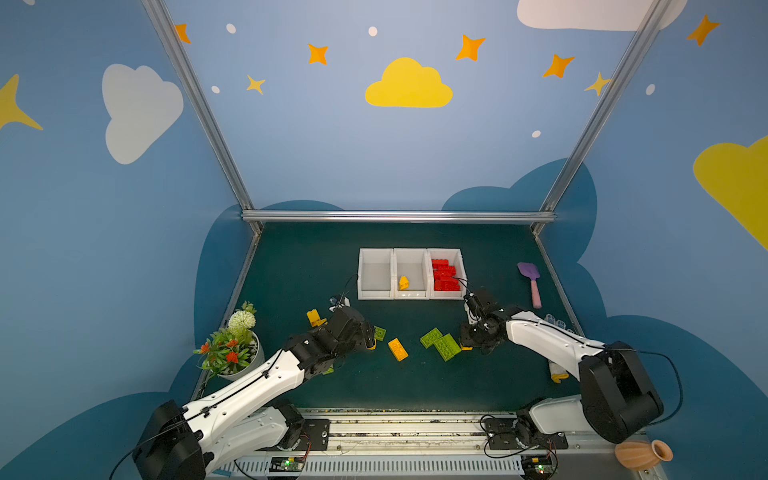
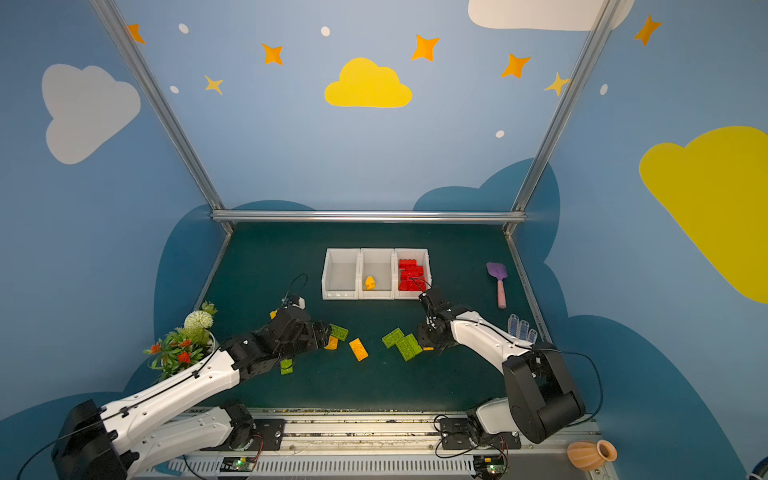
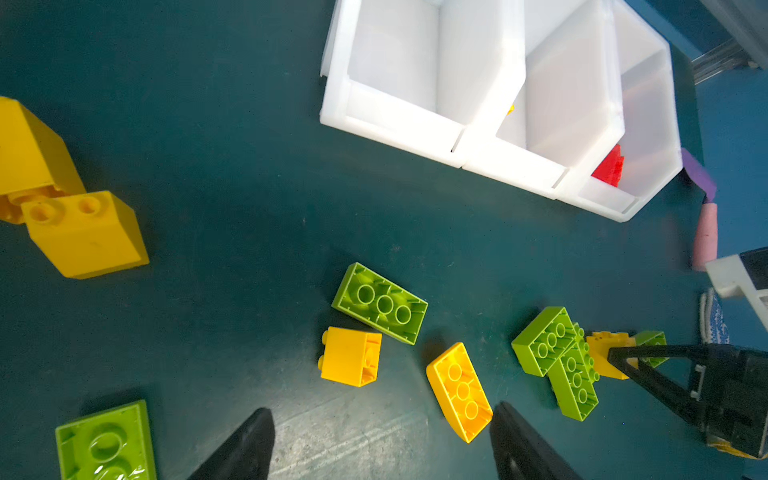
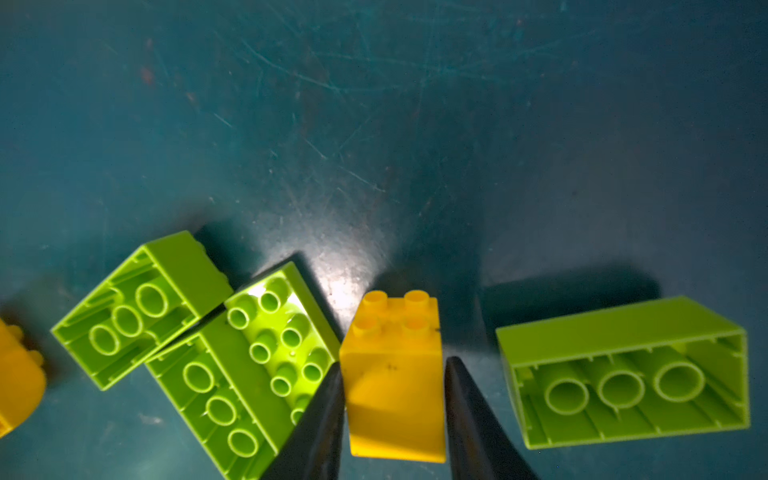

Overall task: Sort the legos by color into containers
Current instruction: 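Grasp a yellow 2x2 brick with the right gripper while the left gripper lowers, then carry the yellow 2x2 brick with the right gripper into the middle compartment and release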

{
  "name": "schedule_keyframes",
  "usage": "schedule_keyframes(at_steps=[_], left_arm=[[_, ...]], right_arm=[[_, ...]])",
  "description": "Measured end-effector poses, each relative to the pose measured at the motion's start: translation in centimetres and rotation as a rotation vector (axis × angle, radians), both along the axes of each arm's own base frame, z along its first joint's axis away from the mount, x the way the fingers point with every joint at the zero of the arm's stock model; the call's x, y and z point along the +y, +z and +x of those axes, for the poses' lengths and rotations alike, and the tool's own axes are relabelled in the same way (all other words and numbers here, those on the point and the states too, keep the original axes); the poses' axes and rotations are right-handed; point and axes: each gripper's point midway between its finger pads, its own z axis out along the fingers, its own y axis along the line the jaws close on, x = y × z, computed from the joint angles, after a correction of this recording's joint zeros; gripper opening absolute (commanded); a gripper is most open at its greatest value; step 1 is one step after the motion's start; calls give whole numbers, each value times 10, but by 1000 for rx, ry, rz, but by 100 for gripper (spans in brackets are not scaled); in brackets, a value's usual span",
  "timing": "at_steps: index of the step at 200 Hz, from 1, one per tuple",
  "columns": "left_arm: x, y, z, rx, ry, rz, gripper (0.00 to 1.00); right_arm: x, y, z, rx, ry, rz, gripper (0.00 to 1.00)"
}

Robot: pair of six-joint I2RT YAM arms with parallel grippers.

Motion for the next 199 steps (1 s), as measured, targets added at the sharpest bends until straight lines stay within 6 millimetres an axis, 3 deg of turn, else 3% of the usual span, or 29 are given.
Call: schedule_keyframes(at_steps=[57, 87, 124, 159, 199], left_arm=[[4, 2, -3, -13, 5, -9, 82], [8, -1, -6, -18, 12, -9, 83], [18, -16, -13, 0, 23, 17, 86], [21, -16, -14, -13, 29, 18, 91], [23, -18, -14, -20, 30, 23, 91]], right_arm=[[-3, 2, -3, 10, 2, -22, 25], [2, 22, 2, -24, 7, -2, 25], [19, 61, 23, -101, 24, 66, 25], [43, 97, 48, -161, 60, 130, 25], [79, 112, 87, -172, 100, 163, 25]])
